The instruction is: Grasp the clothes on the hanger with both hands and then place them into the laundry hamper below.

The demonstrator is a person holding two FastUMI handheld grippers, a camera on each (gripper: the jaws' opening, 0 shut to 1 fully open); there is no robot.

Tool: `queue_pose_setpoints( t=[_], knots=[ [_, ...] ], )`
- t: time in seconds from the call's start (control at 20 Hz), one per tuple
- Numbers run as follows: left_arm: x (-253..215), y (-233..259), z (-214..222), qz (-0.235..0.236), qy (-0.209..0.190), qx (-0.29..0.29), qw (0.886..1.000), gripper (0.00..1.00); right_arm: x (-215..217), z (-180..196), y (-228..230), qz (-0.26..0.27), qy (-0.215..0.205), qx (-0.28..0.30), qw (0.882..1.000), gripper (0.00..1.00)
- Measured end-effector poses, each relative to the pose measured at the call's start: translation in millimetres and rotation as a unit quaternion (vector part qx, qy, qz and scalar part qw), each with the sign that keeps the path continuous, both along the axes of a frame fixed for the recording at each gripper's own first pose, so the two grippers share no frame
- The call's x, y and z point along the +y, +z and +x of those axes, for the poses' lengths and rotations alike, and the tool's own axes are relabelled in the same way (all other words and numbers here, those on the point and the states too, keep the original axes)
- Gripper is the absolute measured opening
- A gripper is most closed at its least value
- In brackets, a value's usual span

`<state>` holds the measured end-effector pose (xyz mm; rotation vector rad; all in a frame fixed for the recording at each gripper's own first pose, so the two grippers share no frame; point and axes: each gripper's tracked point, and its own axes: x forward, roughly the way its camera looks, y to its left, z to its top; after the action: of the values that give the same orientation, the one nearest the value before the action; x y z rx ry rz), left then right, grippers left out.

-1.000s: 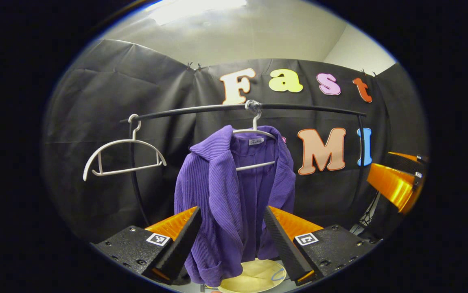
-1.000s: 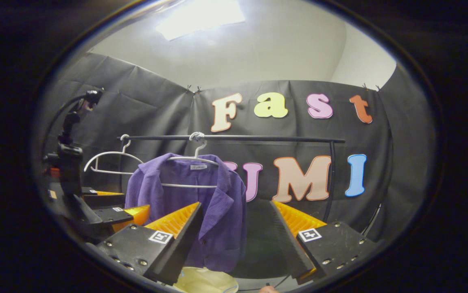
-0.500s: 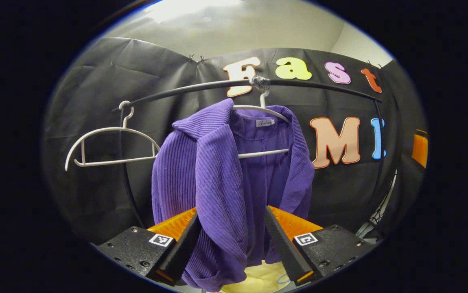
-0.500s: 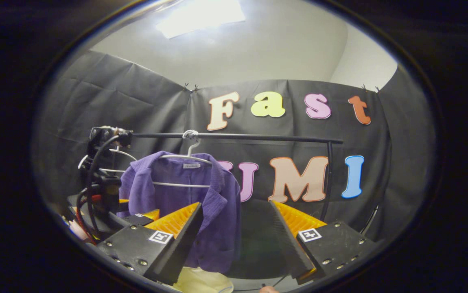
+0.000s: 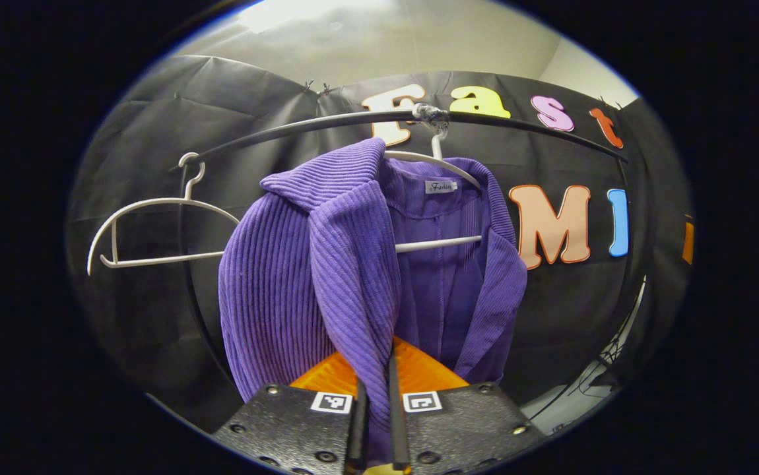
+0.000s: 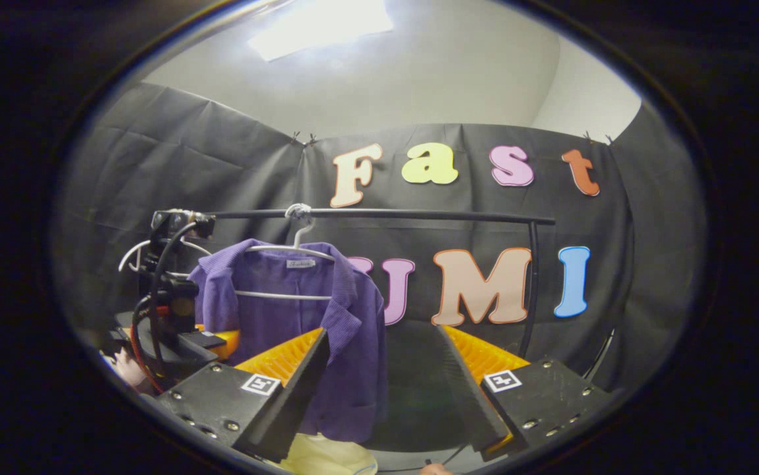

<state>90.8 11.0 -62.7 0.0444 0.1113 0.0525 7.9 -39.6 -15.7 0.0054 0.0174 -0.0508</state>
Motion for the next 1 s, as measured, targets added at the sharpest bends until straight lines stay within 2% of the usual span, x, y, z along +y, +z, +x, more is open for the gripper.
queue_pose_setpoints(
  t=[0.05, 0.4, 0.65, 0.85, 1.0],
  knots=[
    [0.5, 1.0, -0.3, 0.002, 0.000, 0.002, 1.000, 0.07, 0.3, 3.2, -2.6, -0.001, 0.002, 0.001, 1.000, 0.96],
    [4.6, 40.5, -23.8, 0.002, -0.001, -0.029, 1.000, 0.04, 20.4, 27.5, -25.0, 0.000, 0.033, 0.022, 0.999, 0.96],
    [19.8, 73.9, -37.0, -0.014, 0.020, -0.051, 0.998, 0.03, 47.2, 50.9, -36.7, 0.003, 0.068, 0.029, 0.997, 0.95],
    [41.4, 96.8, -47.0, -0.016, 0.047, -0.066, 0.997, 0.05, 62.1, 75.0, -48.5, 0.004, 0.085, 0.039, 0.996, 0.97],
    [58.1, 110.0, -54.2, -0.015, 0.070, -0.073, 0.995, 0.05, 71.4, 91.8, -53.8, 0.008, 0.093, 0.041, 0.995, 0.94]
  ],
)
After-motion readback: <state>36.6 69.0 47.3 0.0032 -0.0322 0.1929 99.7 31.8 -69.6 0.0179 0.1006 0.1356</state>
